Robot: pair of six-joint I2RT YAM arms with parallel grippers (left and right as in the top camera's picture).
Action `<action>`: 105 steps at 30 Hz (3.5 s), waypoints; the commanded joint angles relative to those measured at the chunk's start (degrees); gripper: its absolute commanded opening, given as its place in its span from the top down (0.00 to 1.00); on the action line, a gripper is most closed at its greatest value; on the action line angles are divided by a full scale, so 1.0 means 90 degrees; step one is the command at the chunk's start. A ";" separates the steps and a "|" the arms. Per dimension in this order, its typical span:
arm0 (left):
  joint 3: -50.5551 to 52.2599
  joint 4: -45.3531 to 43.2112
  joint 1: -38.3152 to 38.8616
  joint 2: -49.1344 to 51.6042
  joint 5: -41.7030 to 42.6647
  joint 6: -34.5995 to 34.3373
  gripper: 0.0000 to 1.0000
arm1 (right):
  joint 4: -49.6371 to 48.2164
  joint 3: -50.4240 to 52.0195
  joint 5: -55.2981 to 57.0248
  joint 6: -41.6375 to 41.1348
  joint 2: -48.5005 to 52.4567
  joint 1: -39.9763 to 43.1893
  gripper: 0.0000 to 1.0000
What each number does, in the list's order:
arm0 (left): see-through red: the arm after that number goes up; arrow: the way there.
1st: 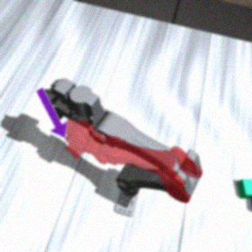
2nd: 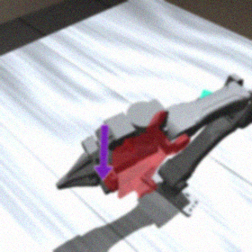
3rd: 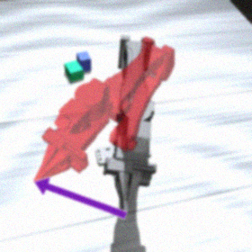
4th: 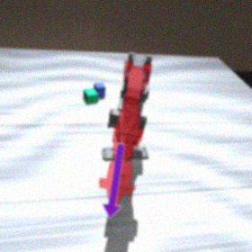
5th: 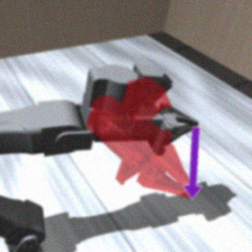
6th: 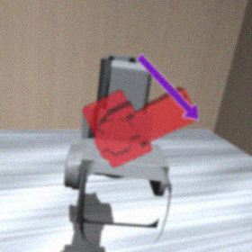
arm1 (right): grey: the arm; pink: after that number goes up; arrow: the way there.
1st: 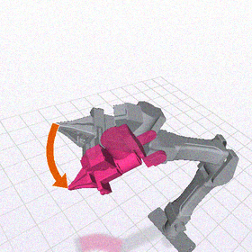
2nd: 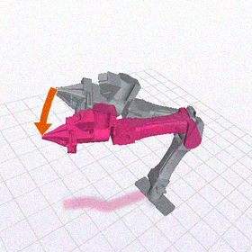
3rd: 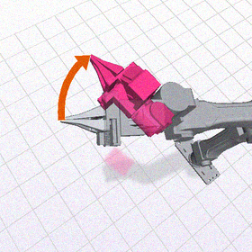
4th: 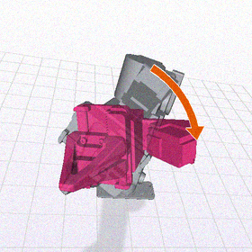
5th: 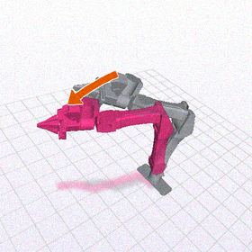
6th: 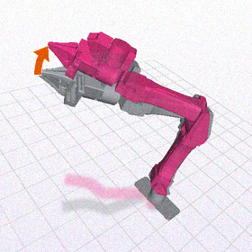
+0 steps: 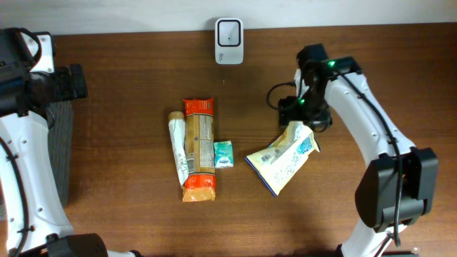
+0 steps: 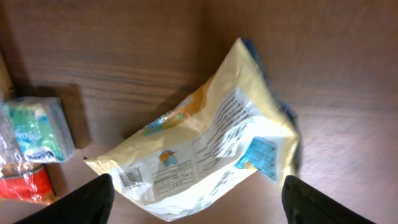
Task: Scan the item barcode
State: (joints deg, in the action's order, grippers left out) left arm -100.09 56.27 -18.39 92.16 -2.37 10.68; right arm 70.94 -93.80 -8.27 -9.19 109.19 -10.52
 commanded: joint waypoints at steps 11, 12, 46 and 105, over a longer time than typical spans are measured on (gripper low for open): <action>-0.0039 0.0000 -0.0007 0.0017 0.0027 -0.0056 0.01 | -0.0066 0.0488 -0.2108 0.5586 0.1564 0.0886 0.00; -0.0039 0.0000 -0.0007 0.0017 0.0027 -0.0056 0.01 | 0.0066 0.0488 -0.2193 0.5719 0.1664 0.0886 0.00; -0.0039 0.0005 -0.0007 0.0017 0.0027 -0.0058 0.01 | -0.2764 -0.0228 -0.5059 -0.0231 -0.1360 0.1566 0.96; -0.0039 0.0005 -0.0007 0.0017 0.0024 -0.0058 0.01 | -1.2811 -0.1537 0.3769 1.0380 0.3368 -0.1661 0.96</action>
State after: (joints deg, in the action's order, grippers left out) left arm -100.09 56.38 -18.39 92.20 -2.37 10.68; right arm -43.72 -105.56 26.57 83.57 139.15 -26.55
